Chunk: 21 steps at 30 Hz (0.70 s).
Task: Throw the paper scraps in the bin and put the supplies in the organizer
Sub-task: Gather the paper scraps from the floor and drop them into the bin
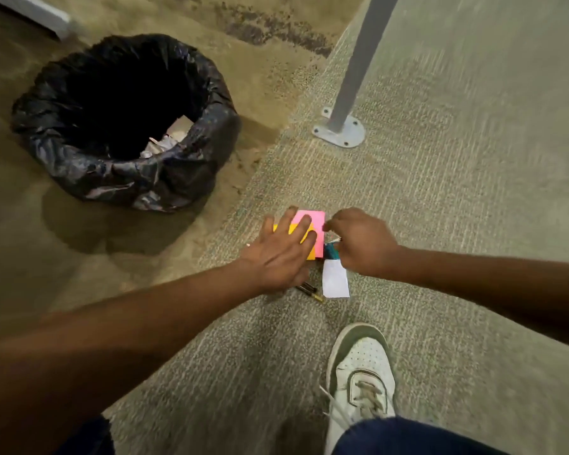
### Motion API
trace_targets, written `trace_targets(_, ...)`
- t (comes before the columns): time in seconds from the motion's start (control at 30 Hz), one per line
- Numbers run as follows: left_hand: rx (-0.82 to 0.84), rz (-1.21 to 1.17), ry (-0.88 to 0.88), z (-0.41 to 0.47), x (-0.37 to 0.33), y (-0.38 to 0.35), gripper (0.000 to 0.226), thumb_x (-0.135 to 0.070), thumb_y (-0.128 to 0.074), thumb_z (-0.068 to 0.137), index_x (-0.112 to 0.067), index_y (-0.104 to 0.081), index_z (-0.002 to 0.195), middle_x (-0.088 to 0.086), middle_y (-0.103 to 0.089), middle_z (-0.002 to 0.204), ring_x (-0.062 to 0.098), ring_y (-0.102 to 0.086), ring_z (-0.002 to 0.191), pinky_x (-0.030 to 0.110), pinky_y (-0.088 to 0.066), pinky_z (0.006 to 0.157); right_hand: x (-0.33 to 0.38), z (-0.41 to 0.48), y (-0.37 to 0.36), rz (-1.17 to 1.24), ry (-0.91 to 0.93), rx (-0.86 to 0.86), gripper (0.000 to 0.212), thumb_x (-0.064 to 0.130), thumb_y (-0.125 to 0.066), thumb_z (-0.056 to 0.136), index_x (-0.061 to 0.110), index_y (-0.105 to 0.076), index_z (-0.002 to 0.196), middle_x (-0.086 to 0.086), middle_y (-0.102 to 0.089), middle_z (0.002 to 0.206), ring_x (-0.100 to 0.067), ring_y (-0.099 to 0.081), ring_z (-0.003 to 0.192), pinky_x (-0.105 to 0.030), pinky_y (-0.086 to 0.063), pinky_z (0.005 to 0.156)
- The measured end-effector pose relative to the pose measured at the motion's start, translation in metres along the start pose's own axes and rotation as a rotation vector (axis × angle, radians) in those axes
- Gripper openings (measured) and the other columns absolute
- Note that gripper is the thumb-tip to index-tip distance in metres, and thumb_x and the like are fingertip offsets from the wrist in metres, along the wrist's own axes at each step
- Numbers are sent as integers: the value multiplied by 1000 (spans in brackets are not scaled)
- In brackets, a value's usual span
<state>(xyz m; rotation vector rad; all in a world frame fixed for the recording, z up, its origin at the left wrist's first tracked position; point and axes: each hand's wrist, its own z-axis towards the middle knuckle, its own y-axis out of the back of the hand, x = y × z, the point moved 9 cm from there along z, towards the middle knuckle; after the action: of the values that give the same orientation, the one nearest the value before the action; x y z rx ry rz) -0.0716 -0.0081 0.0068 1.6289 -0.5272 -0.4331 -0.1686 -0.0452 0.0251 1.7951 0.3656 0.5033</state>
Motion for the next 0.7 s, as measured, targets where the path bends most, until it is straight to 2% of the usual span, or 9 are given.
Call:
trace_targets(0.1, 47, -36, 41, 4, -13, -24, 76, -58, -49, 77, -10, -38, 134, 20, -35, 146, 46, -21, 138, 65, -30, 96, 8, -16, -33, -210, 144, 106, 45, 29, -68, 67, 19, -61, 110, -10, -58, 113, -36, -43, 115, -45, -48, 85)
trace_targets(0.17, 76, -55, 69, 3, -18, -37, 81, -63, -48, 75, -10, -36, 135, 20, -33, 147, 46, -16, 140, 67, -29, 95, 7, -19, -47, -269, 150, 140, 58, 36, -73, 65, 20, -56, 118, -13, -51, 125, -39, -37, 119, -47, -44, 92)
trace_targets(0.23, 102, -51, 77, 1, -23, -48, 85, -67, -46, 76, -10, -33, 138, 21, -28, 150, 46, -11, 141, 68, -27, 96, 8, -19, -54, -285, 143, 134, 62, 39, -75, 64, 21, -55, 119, -13, -48, 130, -38, -35, 121, -46, -42, 93)
trace_targets(0.33, 139, -57, 78, 0, -30, -61, 89, -71, -40, 78, -8, -27, 140, 20, -23, 153, 45, -8, 141, 68, -25, 96, 11, -18, -59, -324, 144, 120, 56, 36, -77, 63, 19, -60, 113, -11, -48, 132, -38, -37, 123, -45, -39, 93)
trace_targets(0.5, 131, -79, 89, -1, -32, -65, 92, -74, -37, 77, -7, -26, 139, 21, -25, 152, 46, -8, 141, 67, -26, 94, 15, -17, -61, -330, 133, 82, 39, 14, -73, 66, 13, -64, 103, -12, -53, 126, -39, -39, 123, -46, -42, 88)
trace_targets(0.57, 110, -83, 73, -3, -31, -62, 92, -74, -37, 78, -7, -25, 139, 21, -24, 152, 46, -7, 141, 69, -26, 95, 16, -15, -59, -313, 133, 76, 37, 14, -73, 67, 13, -64, 102, -12, -54, 122, -39, -38, 123, -46, -42, 88)
trace_targets(0.7, 83, -79, 61, -4, -20, -47, 91, -73, -35, 79, -7, -23, 141, 22, -23, 152, 46, -3, 142, 70, -23, 97, 18, -10, -47, -222, 112, 54, 30, 27, -70, 73, 17, -66, 102, -7, -54, 122, -35, -34, 124, -44, -39, 89)
